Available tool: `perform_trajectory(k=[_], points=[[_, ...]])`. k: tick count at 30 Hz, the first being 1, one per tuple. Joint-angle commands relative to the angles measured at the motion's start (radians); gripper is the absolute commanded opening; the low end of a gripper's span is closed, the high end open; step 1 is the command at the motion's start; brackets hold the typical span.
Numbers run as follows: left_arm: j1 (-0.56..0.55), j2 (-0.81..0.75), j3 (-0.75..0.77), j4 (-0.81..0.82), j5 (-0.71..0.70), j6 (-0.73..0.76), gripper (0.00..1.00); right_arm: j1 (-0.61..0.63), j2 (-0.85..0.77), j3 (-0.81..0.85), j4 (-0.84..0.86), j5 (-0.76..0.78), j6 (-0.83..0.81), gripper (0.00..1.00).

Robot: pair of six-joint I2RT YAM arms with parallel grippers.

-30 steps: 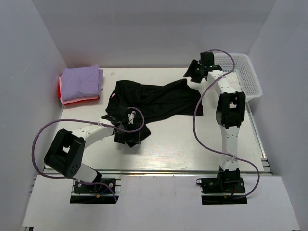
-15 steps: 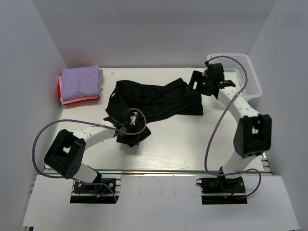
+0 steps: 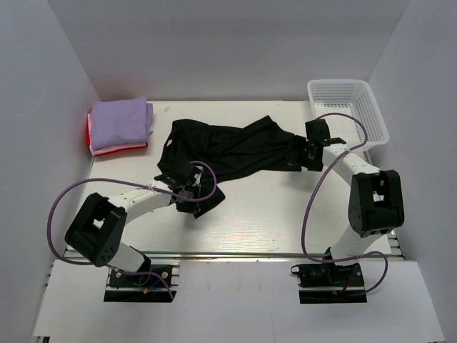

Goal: Fold and stack the t-shirts
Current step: Flatten out the tshirt

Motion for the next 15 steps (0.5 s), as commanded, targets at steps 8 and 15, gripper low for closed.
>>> perform_trajectory(k=[8, 15], points=[[-0.004, -0.084, -0.016, 0.014, -0.031, -0.019, 0.0, 0.0, 0.137, 0.041, 0.067, 0.096, 0.183, 0.68], [-0.004, -0.094, -0.016, 0.005, -0.04, -0.029, 0.0, 0.003, 0.203, 0.054, 0.104, 0.096, 0.26, 0.57]])
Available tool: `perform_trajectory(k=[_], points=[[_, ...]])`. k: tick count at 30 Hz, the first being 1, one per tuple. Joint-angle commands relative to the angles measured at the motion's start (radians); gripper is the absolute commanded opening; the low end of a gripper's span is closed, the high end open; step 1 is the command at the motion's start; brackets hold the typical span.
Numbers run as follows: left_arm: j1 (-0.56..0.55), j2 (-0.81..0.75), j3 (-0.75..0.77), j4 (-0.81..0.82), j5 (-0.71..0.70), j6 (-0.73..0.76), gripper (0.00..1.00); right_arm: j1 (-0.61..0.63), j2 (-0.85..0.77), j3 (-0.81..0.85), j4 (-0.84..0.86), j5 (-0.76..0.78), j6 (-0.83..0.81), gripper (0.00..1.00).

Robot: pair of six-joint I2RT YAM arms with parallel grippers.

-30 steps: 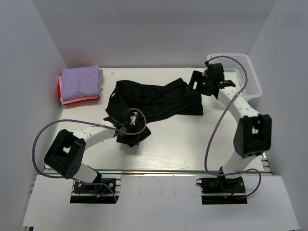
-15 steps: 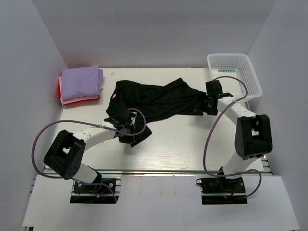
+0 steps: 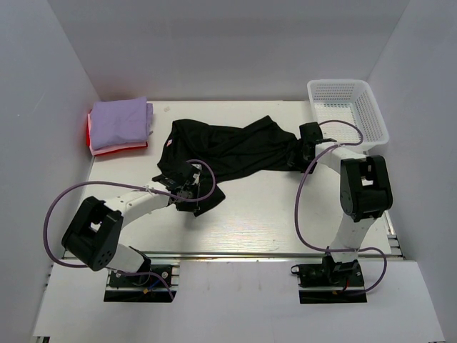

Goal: Fold and stack the t-shirts
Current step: Flatten out the tshirt

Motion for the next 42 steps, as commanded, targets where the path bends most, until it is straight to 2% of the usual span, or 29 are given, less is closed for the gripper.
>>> perform_trajectory(k=[1, 4, 7, 8, 9, 10, 15, 17, 23, 29, 33, 37, 42], points=[[-0.004, -0.049, -0.01, 0.003, -0.02, -0.011, 0.0, 0.0, 0.028, 0.021, 0.041, 0.006, 0.068, 0.57], [-0.004, -0.058, -0.01, 0.003, -0.02, -0.011, 0.0, 0.0, 0.043, 0.021, 0.044, 0.012, 0.072, 0.54], [-0.004, -0.058, -0.01, 0.003, -0.02, -0.011, 0.0, 0.002, 0.043, 0.017, 0.047, 0.011, 0.071, 0.38], [-0.004, -0.071, -0.01, 0.003, -0.034, -0.011, 0.0, 0.003, 0.045, 0.017, 0.047, 0.006, 0.068, 0.18], [-0.004, -0.081, -0.01, 0.018, -0.034, -0.02, 0.0, 0.002, 0.042, 0.016, 0.047, 0.005, 0.065, 0.05], [-0.004, -0.093, -0.01, 0.027, -0.044, -0.02, 0.0, 0.003, 0.031, 0.016, 0.047, -0.003, 0.063, 0.0], [-0.004, -0.208, 0.087, 0.131, -0.092, 0.004, 0.0, 0.011, -0.076, 0.005, 0.046, -0.038, -0.01, 0.0], [-0.004, -0.265, 0.151, 0.165, -0.13, 0.046, 0.0, 0.016, -0.166, -0.006, 0.049, -0.066, -0.07, 0.0], [0.008, -0.348, 0.354, 0.193, -0.317, 0.115, 0.0, 0.01, -0.395, 0.046, -0.013, -0.097, -0.175, 0.0], [0.008, -0.42, 0.499, 0.19, -0.498, 0.203, 0.0, 0.003, -0.622, 0.083, -0.003, -0.026, -0.222, 0.0], [0.008, -0.443, 0.616, 0.181, -0.65, 0.286, 0.0, 0.0, -0.687, 0.155, -0.049, 0.087, -0.236, 0.0], [0.008, -0.452, 0.74, 0.195, -0.676, 0.378, 0.0, 0.002, -0.754, 0.231, -0.079, 0.129, -0.27, 0.0], [0.008, -0.461, 0.864, 0.204, -0.686, 0.463, 0.0, 0.002, -0.841, 0.31, -0.109, 0.087, -0.345, 0.0]])
